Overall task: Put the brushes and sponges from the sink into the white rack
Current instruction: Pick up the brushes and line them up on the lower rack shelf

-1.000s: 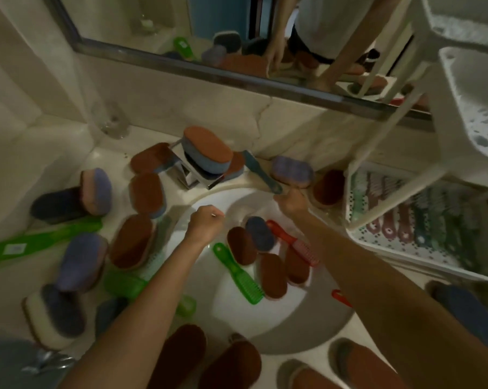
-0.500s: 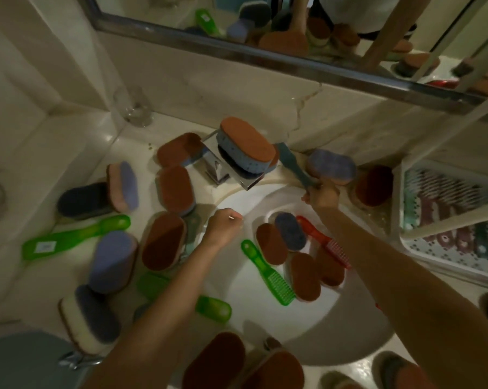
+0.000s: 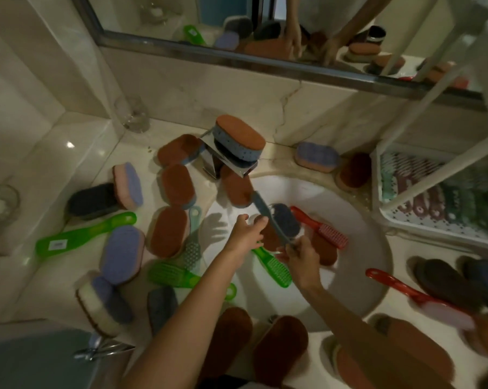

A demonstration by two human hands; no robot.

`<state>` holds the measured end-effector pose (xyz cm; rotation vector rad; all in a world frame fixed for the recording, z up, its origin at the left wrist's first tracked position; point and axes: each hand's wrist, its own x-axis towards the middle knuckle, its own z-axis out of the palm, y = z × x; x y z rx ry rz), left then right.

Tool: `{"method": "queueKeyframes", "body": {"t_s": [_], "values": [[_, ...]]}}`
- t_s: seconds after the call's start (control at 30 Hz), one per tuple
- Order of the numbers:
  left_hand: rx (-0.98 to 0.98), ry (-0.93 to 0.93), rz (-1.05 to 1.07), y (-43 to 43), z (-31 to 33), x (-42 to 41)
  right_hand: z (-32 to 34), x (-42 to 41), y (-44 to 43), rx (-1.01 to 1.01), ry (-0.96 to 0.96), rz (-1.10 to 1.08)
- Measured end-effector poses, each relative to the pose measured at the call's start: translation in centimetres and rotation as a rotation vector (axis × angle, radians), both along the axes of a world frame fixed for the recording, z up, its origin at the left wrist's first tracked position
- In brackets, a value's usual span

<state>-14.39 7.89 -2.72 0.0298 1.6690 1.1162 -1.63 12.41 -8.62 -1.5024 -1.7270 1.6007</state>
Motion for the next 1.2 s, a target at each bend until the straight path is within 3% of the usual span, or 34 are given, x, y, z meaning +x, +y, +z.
{"method": "queueKeyframes", "body": {"t_s": [0.13,0.2,0.37,0.57,0.83,0.9,1.0,1.1,1.2], "values": [[0.065,0.032,0.105,-0.2,-0.3,0.9,1.2,1.0,-2.0,0.244,-0.130,0.278],[0.053,0.087,0.112,-0.7,-0.5,0.8,1.7,0.7,-2.0,0.269,-0.172,0.340],[-0.017,0.160,-0.030,-1.9,0.1,0.5,2.9,-1.4,-2.1,-0.134,-0.040,0.398],[-0.022,0.146,-0.102,-3.2,0.1,-1.0,3.1,-4.0,-3.0,-0.122,-0.025,0.382],[0.045,0.116,-0.266,-3.8,0.4,-2.4,3.7,-5.9,-3.3,-0.330,0.125,0.262],[-0.022,0.255,-0.239,-4.0,0.1,-3.6,3.6,-5.9,-3.2,-0.305,0.067,0.264],[-0.217,0.618,-0.134,-4.6,-1.2,-5.4,3.2,-5.4,-3.0,-0.316,-0.017,0.250],[-0.442,0.768,-0.426,-5.5,-2.9,-5.8,2.7,-4.7,-3.0,-0.275,-0.090,0.228],[-0.537,1.006,-0.677,-5.9,-4.3,-5.5,2.8,-3.9,-3.0,-0.237,-0.125,0.231]]}}
